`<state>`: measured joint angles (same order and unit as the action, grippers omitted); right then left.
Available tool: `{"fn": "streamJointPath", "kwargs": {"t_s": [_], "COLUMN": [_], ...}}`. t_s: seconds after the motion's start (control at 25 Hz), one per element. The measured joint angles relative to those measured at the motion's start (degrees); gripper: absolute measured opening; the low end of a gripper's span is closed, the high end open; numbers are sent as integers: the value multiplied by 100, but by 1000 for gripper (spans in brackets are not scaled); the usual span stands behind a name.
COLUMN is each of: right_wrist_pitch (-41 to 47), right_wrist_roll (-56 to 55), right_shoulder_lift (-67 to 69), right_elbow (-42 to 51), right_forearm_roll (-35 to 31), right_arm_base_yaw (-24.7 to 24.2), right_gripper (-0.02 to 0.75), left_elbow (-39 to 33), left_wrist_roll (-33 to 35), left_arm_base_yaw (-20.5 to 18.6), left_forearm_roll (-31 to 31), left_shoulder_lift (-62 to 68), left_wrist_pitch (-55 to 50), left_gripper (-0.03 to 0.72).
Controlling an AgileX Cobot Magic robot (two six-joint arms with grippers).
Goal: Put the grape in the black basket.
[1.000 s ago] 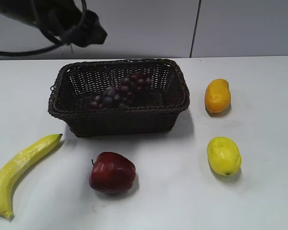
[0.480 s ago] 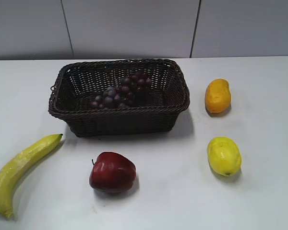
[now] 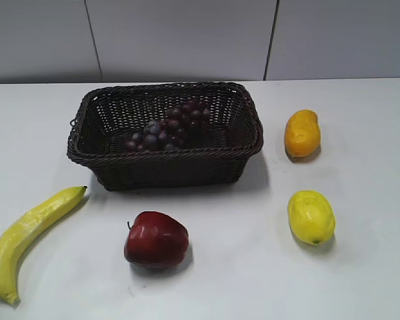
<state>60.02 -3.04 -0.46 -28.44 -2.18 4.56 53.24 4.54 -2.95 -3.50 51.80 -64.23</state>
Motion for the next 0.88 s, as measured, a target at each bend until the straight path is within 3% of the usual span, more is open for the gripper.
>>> {"fn": "streamJointPath", "kwargs": {"t_s": [0.36, 0.6, 0.88], "right_wrist_pitch": [0, 0, 0], "right_wrist_roll": [0, 0, 0], "right_shoulder_lift": [0, 0, 0], "right_elbow": [0, 0, 0], "right_forearm_roll": [0, 0, 0], "right_arm_base_yaw": [0, 0, 0], "right_gripper": [593, 593, 593], "left_elbow": [-1822, -1973, -1973], "left_wrist_roll": [-362, -454, -506], "left_arm_base_yaw": [0, 0, 0], "left_forearm_roll": [-140, -133, 395], "left_shoulder_lift": [-2234, -3623, -4906], "left_wrist_pitch": [129, -436, -565], "left_gripper": [584, 582, 576]}}
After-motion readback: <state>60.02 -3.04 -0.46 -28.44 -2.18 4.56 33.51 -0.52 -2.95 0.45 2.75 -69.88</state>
